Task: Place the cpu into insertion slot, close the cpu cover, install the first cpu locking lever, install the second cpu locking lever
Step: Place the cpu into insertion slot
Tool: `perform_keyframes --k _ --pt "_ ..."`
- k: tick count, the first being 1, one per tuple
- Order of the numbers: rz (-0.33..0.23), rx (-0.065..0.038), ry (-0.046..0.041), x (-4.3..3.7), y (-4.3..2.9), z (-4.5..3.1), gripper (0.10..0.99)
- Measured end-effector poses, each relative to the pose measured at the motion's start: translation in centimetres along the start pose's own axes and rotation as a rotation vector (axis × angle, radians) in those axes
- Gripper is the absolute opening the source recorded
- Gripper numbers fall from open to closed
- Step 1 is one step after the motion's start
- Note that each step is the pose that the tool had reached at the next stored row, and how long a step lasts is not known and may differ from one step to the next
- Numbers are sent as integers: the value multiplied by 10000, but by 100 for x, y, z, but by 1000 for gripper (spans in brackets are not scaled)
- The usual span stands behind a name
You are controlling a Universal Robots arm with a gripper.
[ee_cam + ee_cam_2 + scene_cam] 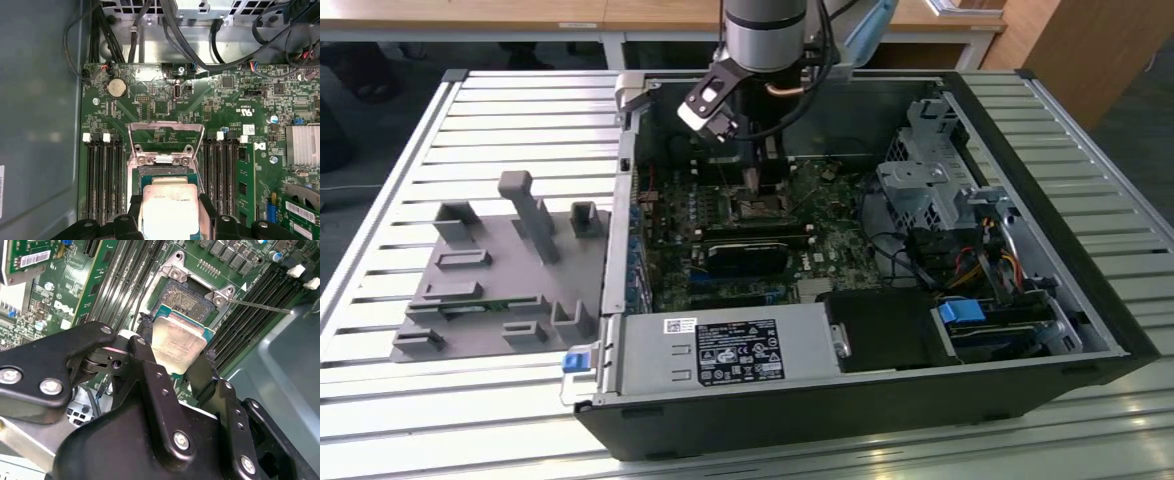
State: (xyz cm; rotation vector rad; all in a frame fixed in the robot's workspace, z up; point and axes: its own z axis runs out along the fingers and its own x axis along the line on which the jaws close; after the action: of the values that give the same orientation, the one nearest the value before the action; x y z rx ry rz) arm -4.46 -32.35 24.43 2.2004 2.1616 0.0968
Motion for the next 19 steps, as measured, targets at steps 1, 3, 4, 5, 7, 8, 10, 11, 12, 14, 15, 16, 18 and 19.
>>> perform_keyframes --k 1,3,4,5,7,8,10,11,12,14,15,16,18,19 --pt "4 0 0 0 -2 12 529" --pt "13 -1 -1 1 -6 34 529" --pt "19 -1 -1 1 -8 47 529" --pt "23 -1 -2 1 -10 59 529" --pt "30 -1 -1 2 -16 83 529" --pt "31 -1 -2 3 -18 96 529" --pt "36 0 -3 5 -23 121 529" --pt "39 -1 -3 5 -26 134 529" --pt "41 -1 -3 6 -29 146 529" --pt "45 -1 -3 8 -34 169 529" --pt "46 -1 -3 9 -36 179 529" --pt "48 -1 -3 9 -37 189 529" --pt "54 -1 -4 10 -41 210 529" --pt "60 -1 -4 9 -44 221 529"
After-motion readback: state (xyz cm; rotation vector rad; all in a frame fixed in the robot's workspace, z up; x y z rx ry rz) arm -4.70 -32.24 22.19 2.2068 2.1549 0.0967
